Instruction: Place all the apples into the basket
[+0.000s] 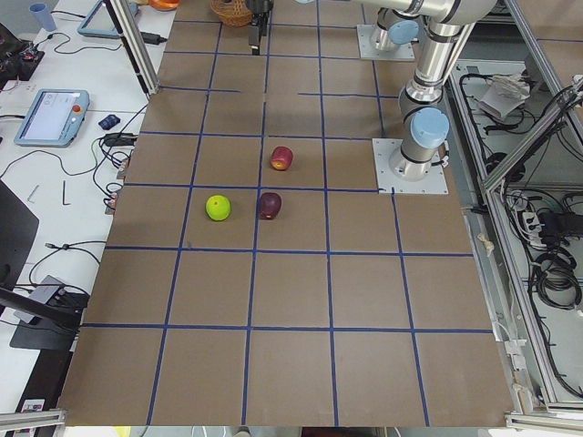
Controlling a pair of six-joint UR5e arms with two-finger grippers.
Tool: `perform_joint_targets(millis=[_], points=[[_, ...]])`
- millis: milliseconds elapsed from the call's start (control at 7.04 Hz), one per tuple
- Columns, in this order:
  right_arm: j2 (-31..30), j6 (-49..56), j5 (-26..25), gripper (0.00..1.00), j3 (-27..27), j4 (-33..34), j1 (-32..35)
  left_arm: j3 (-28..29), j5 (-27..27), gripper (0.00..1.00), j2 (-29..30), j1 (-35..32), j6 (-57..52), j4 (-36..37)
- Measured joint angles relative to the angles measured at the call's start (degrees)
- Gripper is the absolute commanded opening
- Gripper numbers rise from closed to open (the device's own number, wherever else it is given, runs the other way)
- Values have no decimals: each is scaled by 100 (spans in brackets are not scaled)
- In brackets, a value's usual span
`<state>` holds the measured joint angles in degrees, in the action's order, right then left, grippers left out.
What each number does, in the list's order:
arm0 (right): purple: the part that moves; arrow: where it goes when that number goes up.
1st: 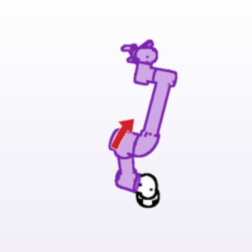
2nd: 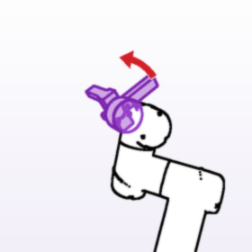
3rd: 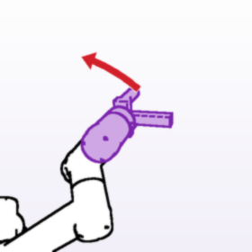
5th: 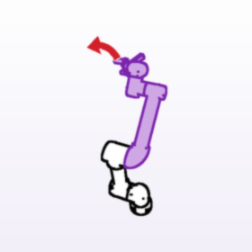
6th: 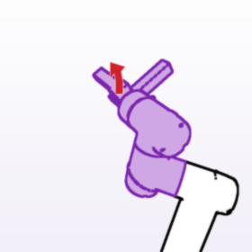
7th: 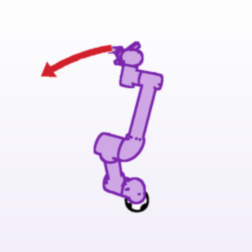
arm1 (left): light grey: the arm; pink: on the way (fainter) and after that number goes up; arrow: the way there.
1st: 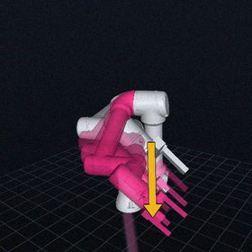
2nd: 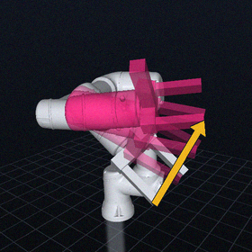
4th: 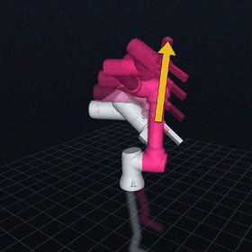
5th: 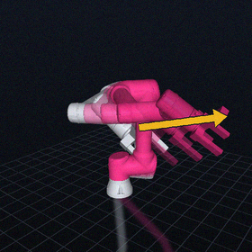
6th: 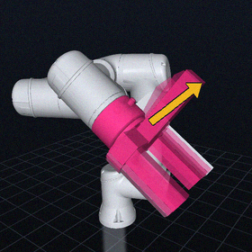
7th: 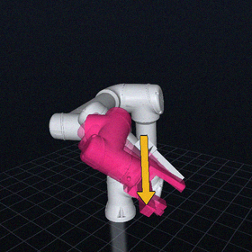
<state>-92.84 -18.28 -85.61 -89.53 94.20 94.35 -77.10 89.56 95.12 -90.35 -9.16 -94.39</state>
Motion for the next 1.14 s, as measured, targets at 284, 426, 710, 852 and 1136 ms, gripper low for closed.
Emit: perform_joint_targets(millis=[284,426,710,852,1136], points=[[50,-19,-7,100,33,62,-20,-24,-2,100,-5,-1,-6,0],[63,-19,-23,100,53,67,-24,-24,-6,100,-4,-1,-6,2],[71,-23,-10,100,84,62,-24,-30,-9,100,-5,-1,-16,2],[73,-25,-4,100,102,58,-28,-34,-8,100,-8,1,-33,1],[73,-26,-4,100,116,46,-30,-32,43,100,-21,16,-50,-13]])
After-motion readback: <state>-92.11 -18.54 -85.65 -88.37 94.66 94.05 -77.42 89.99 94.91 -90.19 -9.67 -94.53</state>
